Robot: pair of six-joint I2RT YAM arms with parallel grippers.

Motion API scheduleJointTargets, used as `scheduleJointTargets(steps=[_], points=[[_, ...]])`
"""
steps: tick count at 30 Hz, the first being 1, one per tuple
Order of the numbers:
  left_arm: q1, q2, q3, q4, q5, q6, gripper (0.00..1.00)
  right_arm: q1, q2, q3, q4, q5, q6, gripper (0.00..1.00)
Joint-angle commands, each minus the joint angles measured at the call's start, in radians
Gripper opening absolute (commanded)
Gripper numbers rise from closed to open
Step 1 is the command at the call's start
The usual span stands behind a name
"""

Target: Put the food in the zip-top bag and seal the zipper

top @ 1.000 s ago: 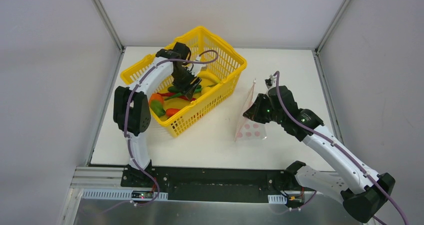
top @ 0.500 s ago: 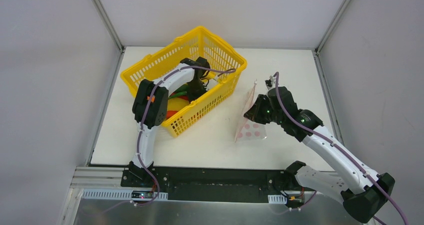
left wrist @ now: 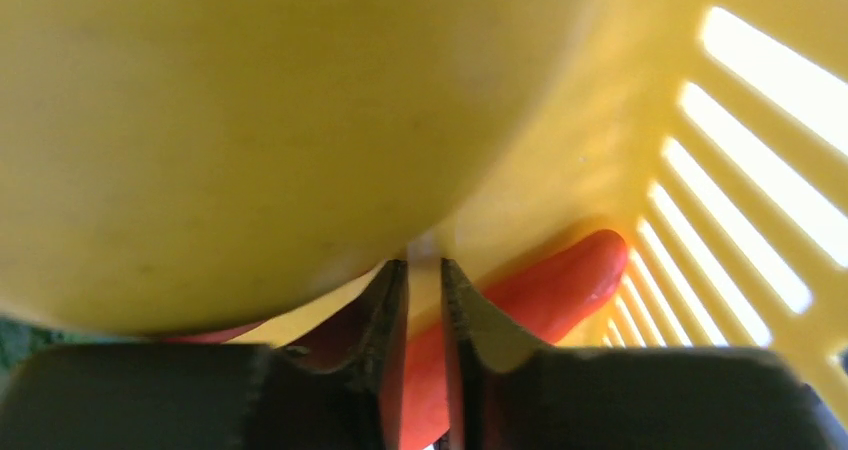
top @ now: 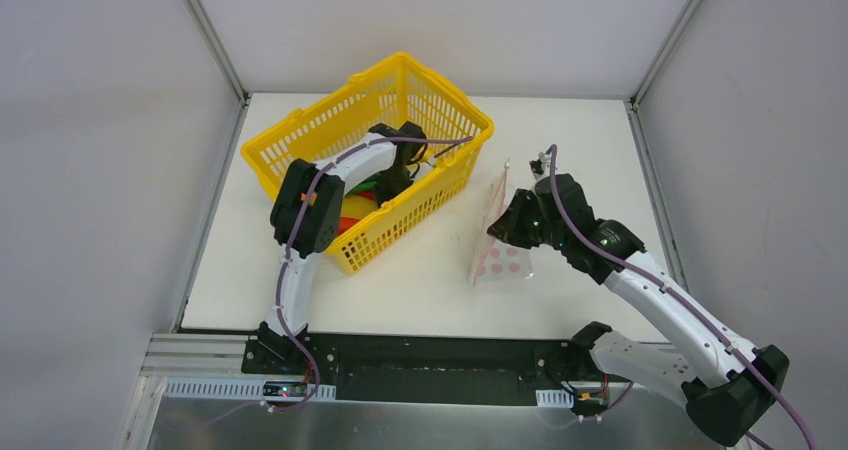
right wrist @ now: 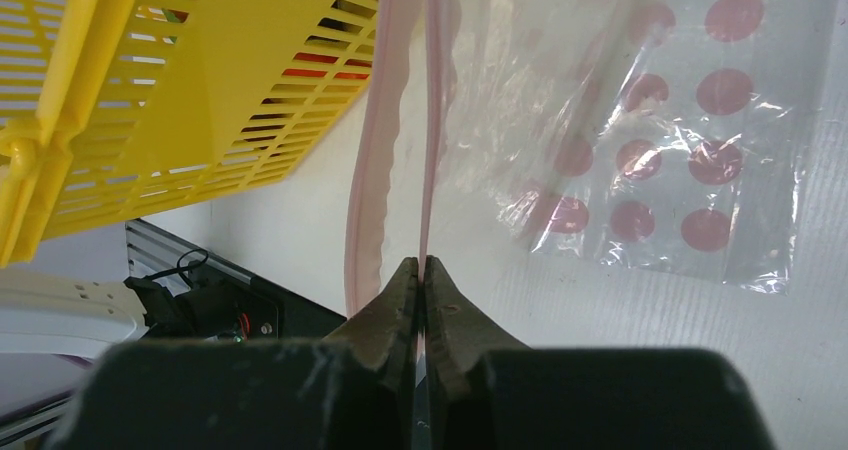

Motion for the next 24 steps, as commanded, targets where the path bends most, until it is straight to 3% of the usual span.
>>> scheduleJointTargets(steps=[1, 3, 10, 14, 17, 24], points=[[-0.011, -0.103, -0.094, 0.033, 0.006, -0.064, 0.11, -0.004, -0.017, -0.007, 0.032, 0.008, -0.017, 0.06], [-0.009, -0.157, -0.136, 0.080, 0.015, -0.090, 0.04, -0.005, -0.018, -0.006, 0.031, 0.006, -0.016, 0.06], [0.030, -0.300, -0.190, 0.198, 0.035, -0.169, 0.00, -0.005, -0.041, -0.009, 0.025, 0.007, -0.011, 0.06], [0.044, -0.282, -0.120, 0.102, 0.048, -0.155, 0.29, -0.006, -0.054, -0.009, 0.022, 0.011, -0.013, 0.07], [0.045, -0.297, -0.136, 0.058, 0.096, -0.137, 0.45, -0.005, -0.059, -0.012, 0.020, 0.016, -0.014, 0.07], [0.045, -0.284, -0.195, -0.053, 0.086, -0.076, 0.55, -0.005, -0.057, -0.021, 0.028, 0.007, -0.016, 0.07]])
